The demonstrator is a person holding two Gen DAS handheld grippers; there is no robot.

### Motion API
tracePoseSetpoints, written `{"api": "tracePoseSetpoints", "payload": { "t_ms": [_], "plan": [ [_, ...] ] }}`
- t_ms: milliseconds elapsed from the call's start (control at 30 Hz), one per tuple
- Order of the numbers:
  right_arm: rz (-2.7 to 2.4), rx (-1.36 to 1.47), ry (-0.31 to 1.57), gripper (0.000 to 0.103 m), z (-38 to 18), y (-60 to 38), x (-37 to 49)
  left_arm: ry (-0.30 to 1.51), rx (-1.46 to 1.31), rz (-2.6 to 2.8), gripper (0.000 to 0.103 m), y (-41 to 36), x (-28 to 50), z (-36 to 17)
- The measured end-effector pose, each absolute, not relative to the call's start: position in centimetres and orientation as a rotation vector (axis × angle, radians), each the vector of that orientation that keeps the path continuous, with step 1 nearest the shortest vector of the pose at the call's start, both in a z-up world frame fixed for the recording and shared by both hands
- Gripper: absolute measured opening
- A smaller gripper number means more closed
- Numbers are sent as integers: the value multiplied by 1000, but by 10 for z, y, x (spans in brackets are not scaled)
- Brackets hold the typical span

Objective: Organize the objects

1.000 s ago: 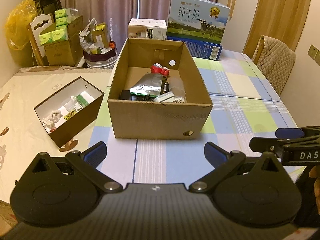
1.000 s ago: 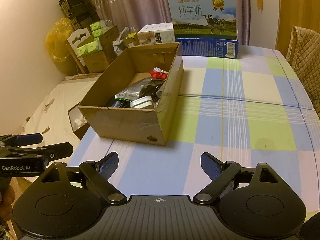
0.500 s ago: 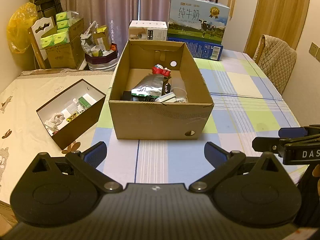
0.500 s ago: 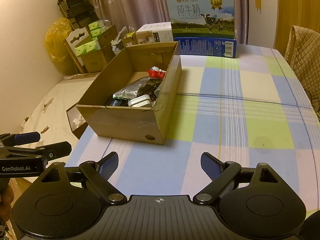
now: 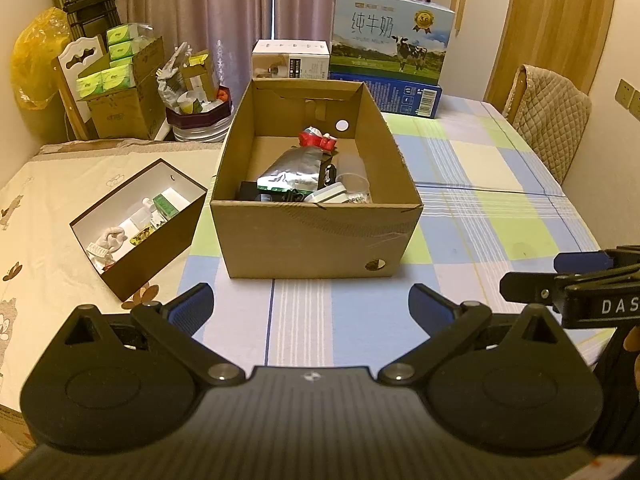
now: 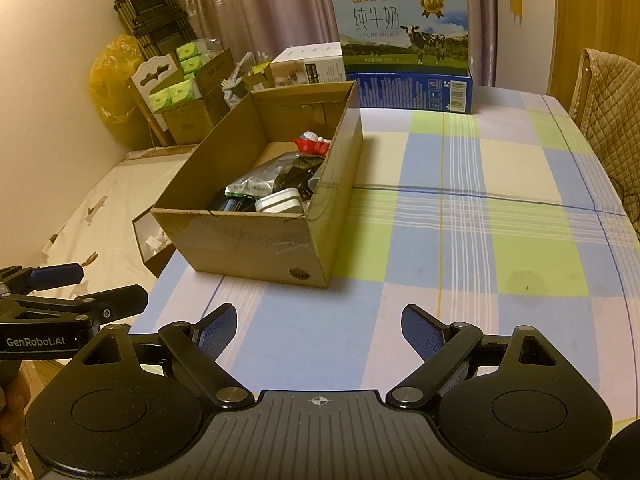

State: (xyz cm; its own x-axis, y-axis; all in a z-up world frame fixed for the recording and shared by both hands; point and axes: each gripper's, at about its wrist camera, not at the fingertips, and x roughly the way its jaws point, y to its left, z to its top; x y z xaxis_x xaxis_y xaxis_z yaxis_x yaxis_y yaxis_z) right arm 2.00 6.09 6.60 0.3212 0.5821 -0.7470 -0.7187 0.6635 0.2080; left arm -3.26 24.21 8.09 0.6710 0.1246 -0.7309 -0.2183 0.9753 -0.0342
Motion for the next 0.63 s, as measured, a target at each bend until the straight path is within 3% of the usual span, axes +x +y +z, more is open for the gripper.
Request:
{"api": "tracePoseSetpoints", "payload": {
  "t_ms": [633],
  "plan": [
    [857, -174, 906, 87, 65, 60, 20, 798, -131, 174, 102, 237, -31, 81]
  ]
}}
